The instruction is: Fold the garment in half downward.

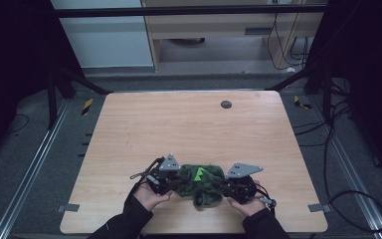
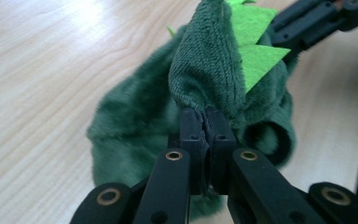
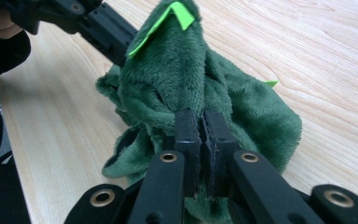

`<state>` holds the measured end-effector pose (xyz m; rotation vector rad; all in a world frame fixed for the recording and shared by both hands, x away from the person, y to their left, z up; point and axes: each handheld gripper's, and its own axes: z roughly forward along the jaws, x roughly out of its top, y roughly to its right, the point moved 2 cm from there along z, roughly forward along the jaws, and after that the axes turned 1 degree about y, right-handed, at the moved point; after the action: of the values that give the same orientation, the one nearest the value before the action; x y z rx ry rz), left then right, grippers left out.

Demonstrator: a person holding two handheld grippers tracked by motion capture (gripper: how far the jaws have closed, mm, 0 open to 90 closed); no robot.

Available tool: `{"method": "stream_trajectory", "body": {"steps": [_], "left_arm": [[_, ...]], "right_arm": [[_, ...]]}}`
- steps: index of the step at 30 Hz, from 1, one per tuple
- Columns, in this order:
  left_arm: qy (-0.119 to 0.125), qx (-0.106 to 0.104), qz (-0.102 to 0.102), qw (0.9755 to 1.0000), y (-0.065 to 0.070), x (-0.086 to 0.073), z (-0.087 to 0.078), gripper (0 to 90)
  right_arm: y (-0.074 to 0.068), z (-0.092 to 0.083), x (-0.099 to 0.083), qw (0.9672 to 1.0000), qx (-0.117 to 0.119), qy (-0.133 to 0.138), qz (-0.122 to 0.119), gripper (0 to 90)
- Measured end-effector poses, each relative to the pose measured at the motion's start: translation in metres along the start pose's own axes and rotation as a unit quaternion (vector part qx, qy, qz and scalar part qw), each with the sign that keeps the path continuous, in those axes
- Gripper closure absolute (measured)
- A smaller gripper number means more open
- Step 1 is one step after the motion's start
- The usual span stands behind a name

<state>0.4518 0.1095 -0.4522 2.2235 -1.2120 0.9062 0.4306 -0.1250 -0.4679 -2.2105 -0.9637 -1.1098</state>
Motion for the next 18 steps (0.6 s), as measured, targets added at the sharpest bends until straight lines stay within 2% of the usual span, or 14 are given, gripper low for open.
{"method": "stream_trajectory", "body": {"steps": [9, 18], "left_arm": [[0.004, -0.013, 0.012, 0.9998, 0.018, -0.009, -0.009, 87.6], [-0.019, -0.023, 0.017, 0.9994, 0.027, -0.021, -0.001, 87.5]], "right_arm": [[-0.006, -0.009, -0.007, 0.9999, 0.013, -0.001, -0.003, 84.9], [-0.010, -0.011, -0.017, 0.9997, 0.023, -0.012, 0.003, 82.1]]}}
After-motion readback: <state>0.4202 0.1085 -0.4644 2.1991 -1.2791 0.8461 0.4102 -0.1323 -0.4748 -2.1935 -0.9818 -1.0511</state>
